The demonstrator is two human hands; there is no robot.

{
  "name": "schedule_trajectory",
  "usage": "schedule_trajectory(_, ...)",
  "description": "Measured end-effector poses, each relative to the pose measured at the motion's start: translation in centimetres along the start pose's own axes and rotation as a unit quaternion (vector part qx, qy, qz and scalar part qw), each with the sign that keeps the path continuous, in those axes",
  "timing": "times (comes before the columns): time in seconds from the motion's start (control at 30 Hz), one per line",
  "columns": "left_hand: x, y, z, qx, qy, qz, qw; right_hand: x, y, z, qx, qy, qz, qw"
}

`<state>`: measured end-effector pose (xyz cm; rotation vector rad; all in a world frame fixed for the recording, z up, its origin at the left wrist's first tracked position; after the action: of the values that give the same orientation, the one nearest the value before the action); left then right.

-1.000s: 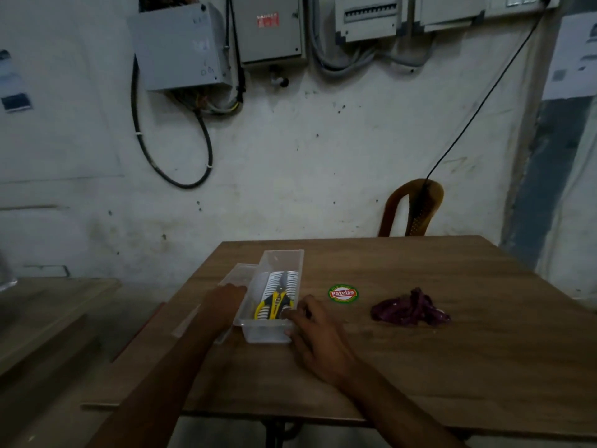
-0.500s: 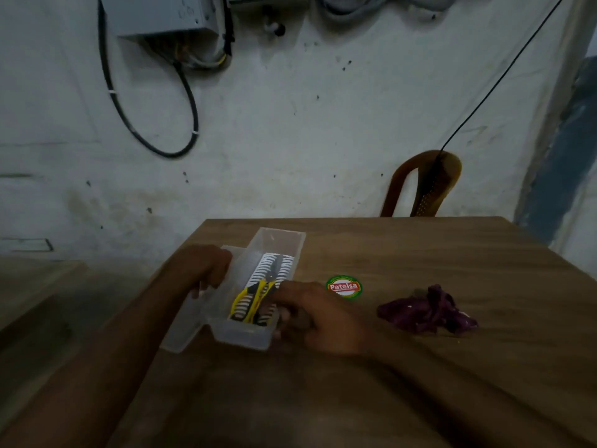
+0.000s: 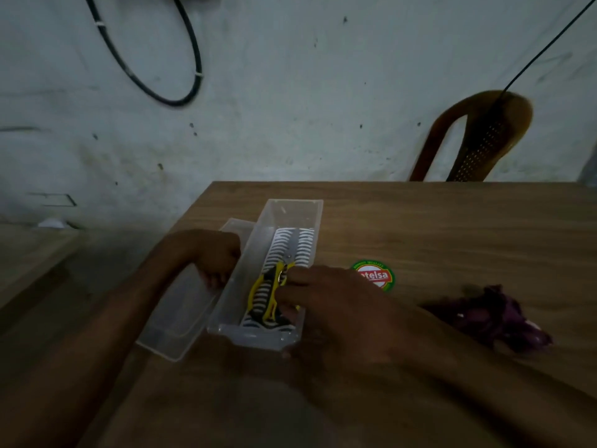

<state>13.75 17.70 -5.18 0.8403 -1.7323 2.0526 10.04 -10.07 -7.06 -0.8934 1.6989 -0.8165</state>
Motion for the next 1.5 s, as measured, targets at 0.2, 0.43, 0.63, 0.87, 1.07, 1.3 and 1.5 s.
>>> schedule_trajectory(0.2,3.8,1.4,1.2,-0.119,-0.002,0.216,0.969,1.3,1.7,-2.6,0.022,0.099,0.051,0.993)
schedule_trajectory(0.43,11.9,-2.1,0.0,0.031,0.015,0.457,0.889,2.9,4.2,-6.5,0.002,0.213,0.152,0.965)
schedule_trajectory(0.63,13.6,-2.6,2.0,0.438,0.104,0.447,0.773,2.7,4.4,-7.7,-0.037,0.244,0.188,0.951)
schedule_trajectory(0.87,8.8,3.7,4.1,0.469,-0.005,0.376,0.799,1.2,2.9,-5.0,-0.368,0.437,0.394,0.72)
schedule_trajectory(1.07,7.8,5.5,4.0,0.195,-0.047,0.428,0.881,-2.3,2.2,-3.4,-0.343,0.505,0.285,0.739)
schedule_trajectory(1.3,6.0,5.3,6.3,0.206,0.01,0.395,0.895,-2.7,3.7,-1.2,-0.32,0.474,0.297,0.765)
schedule_trajectory(1.5,4.8,4.3,6.4,0.319,0.025,0.302,0.898,-2.8,3.4,-0.5,-0.3,0.467,0.295,0.777)
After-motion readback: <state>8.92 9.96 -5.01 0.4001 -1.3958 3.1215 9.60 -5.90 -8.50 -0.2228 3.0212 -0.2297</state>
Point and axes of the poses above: each hand's wrist, its own x-axis away from the middle knuckle, its own y-axis out of the palm, z = x × y, the point moved 1 cm from there along -x, towards the middle knuckle, and after that the axes turned 4 degrees about -x, right-handed, at the moved point
